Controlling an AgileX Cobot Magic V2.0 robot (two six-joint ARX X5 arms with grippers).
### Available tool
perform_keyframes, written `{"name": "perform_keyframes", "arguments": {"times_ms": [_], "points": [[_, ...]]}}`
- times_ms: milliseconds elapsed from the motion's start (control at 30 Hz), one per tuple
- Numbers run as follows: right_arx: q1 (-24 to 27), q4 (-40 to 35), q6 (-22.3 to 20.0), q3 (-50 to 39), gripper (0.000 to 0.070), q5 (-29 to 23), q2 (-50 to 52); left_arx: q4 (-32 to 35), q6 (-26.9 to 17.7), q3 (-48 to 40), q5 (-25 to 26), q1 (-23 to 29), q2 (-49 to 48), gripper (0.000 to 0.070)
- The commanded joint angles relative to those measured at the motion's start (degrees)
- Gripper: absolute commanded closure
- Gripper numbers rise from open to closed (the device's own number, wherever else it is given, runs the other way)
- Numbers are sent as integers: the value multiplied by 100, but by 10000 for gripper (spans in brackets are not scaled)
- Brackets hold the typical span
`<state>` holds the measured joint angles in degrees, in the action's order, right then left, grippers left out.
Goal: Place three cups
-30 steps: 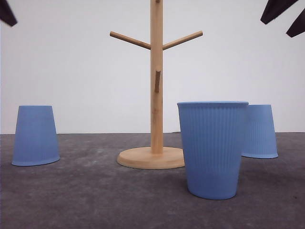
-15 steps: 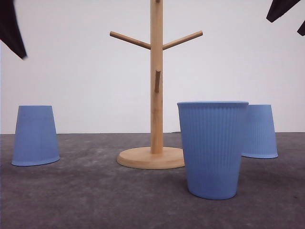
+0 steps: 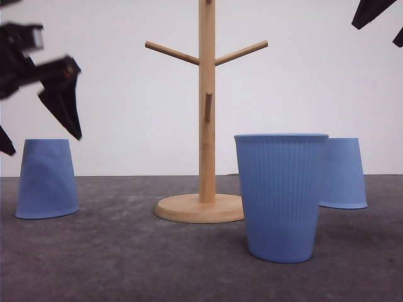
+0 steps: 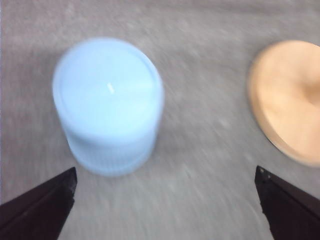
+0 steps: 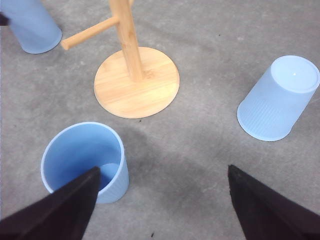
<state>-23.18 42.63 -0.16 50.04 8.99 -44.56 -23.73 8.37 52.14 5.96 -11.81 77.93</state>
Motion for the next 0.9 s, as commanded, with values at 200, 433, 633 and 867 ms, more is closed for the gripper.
{"name": "perform_keyframes", "arguments": {"times_ms": [200,433,633,867], "points": [[-20,-85,15,79,183,-11,-28,643,-191,81,-55,1,744,0],[-20,-140,17,79,183,-28,-28,1197,-307,79,-192,29,1047,0],[-20,-306,20,79,184,-34,-31,1254,-474,79,-383,83,1213,0],[-20,-362,20,79,184,-47,-33,1505,-534,79,-409,178,1311,0]]}}
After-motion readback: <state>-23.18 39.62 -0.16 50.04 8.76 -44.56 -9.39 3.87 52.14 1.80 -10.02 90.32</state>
